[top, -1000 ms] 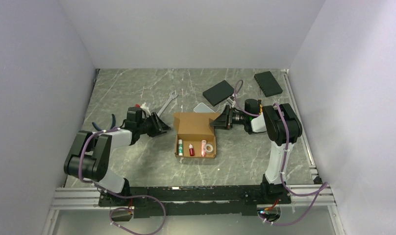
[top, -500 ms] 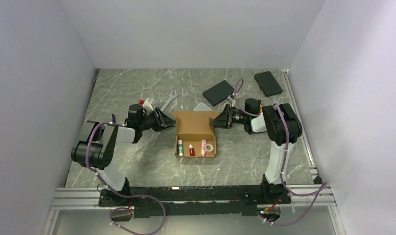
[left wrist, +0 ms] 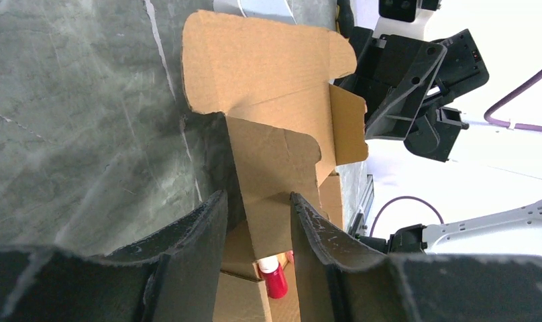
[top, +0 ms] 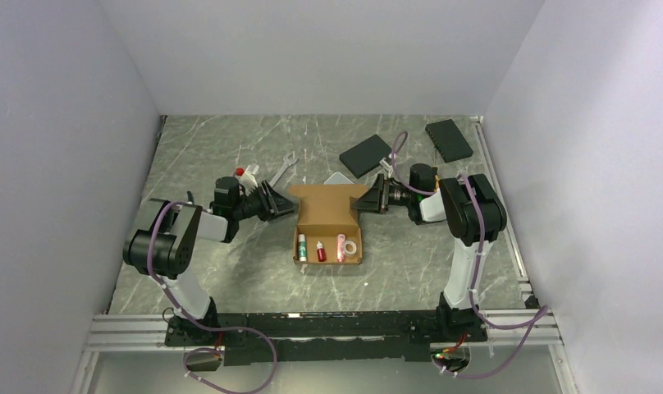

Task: Fold the paper box

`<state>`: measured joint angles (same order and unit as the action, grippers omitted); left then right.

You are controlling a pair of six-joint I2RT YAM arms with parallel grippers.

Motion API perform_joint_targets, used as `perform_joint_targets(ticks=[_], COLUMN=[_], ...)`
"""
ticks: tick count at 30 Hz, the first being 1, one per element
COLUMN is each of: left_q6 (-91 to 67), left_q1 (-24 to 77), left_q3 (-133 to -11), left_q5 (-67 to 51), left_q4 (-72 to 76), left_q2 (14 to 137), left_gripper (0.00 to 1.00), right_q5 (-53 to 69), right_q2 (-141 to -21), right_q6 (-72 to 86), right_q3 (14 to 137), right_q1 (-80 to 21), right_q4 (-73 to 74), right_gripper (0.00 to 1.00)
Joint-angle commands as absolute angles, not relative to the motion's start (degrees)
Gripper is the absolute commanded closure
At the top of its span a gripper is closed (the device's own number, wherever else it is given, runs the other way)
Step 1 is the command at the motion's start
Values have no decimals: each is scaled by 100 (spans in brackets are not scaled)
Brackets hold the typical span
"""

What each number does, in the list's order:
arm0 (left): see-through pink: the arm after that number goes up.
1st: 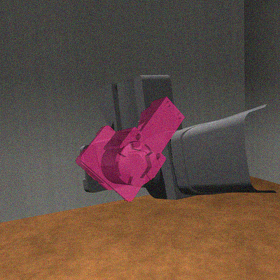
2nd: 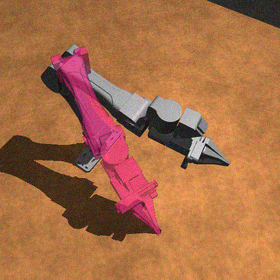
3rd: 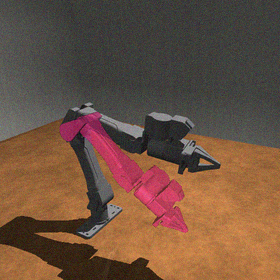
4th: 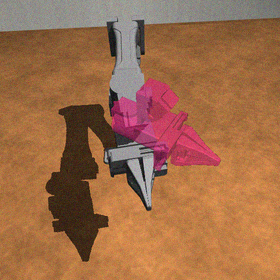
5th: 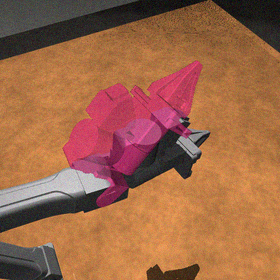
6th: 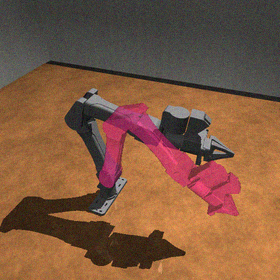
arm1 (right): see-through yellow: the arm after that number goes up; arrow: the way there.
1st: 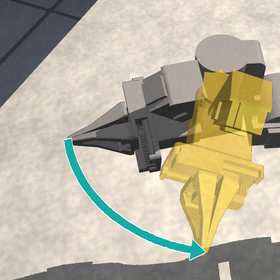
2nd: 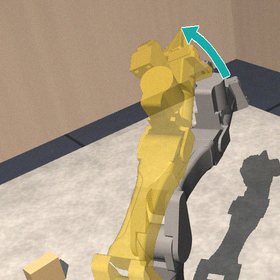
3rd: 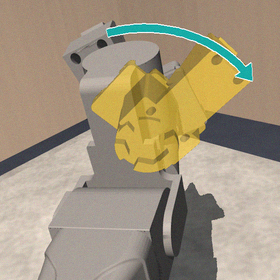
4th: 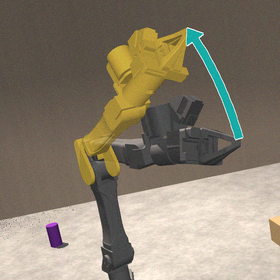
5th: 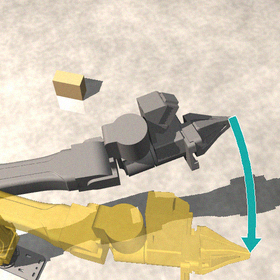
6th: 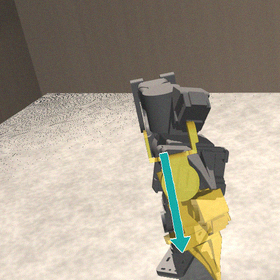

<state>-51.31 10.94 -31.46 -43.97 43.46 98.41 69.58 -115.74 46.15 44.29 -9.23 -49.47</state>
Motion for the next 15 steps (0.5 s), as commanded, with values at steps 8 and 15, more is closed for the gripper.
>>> perform_joint_targets(ticks=[8,15], left_q6=[-5040,-5072], left_q1=[1081,1081], left_q3=[-2962,-2815], left_q5=[-4645,-4709], left_q4=[4689,4948], left_q2=[9552,9387], left_gripper=[56,55], right_q5=[7148,7190], right_q2=[-11036,-10852], right_q6=[3887,3590], right_q3=[4425,4386], right_q1=[-1024,-1046], right_q4=[-4693,-4611], right_gripper=[47,49])
